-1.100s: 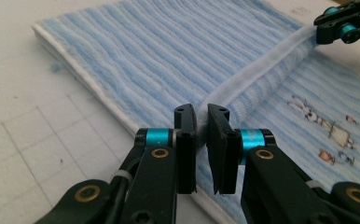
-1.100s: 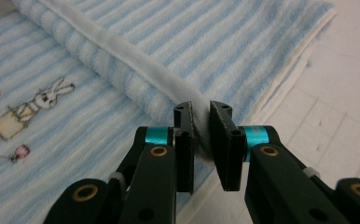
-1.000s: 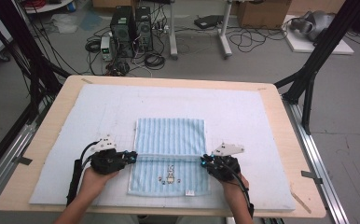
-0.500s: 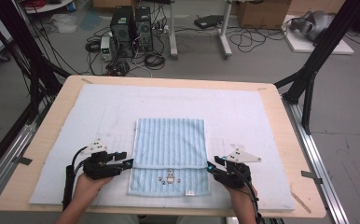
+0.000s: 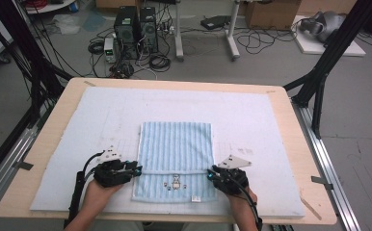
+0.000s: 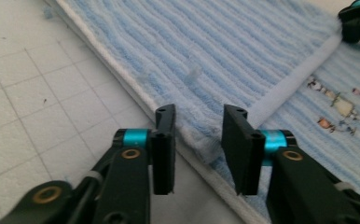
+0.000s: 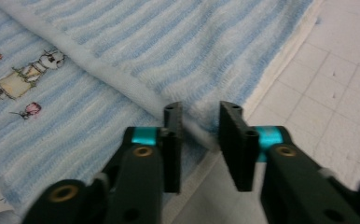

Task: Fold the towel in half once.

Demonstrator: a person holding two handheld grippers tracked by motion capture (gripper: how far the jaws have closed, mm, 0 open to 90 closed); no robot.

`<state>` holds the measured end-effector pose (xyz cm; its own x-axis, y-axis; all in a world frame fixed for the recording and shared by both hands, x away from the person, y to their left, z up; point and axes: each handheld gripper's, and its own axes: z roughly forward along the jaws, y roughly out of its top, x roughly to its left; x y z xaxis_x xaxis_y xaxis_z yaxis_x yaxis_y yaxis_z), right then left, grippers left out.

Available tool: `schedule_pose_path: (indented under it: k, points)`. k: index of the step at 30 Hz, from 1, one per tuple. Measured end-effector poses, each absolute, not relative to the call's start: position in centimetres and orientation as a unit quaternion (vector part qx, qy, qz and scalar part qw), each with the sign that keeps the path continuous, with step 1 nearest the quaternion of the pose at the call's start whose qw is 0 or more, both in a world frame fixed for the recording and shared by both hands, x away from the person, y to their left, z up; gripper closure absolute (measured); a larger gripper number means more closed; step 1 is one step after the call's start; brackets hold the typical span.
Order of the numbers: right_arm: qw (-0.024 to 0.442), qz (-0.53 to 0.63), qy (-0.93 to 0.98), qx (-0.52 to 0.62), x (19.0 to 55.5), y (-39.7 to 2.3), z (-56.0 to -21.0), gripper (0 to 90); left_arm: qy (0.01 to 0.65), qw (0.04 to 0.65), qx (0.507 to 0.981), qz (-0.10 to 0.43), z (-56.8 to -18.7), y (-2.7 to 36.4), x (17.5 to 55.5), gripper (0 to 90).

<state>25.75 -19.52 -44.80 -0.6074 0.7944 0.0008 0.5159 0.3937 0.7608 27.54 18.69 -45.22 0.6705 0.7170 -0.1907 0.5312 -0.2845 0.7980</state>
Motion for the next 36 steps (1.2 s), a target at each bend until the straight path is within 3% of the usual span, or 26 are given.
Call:
schedule_pose_path:
  k: [2,4,19,36]
  points:
    - [0.194,0.373,0.816,0.398,25.7,-19.5,-44.8,82.0,0.390,0.455,0.794,0.102,-45.2,18.8,27.5,83.2]
    - [0.192,0.379,0.813,0.398,25.7,-19.6,-44.7,83.6,0.391,0.463,0.789,0.099,-45.1,18.9,27.5,84.6]
    - [0.199,0.405,0.805,0.384,23.9,-20.3,-43.4,83.8,0.382,0.524,0.758,0.072,-43.2,20.3,26.0,85.0]
    - [0.188,0.411,0.815,0.362,20.0,-21.2,-43.3,83.9,0.356,0.527,0.771,0.038,-44.2,20.7,22.6,84.9]
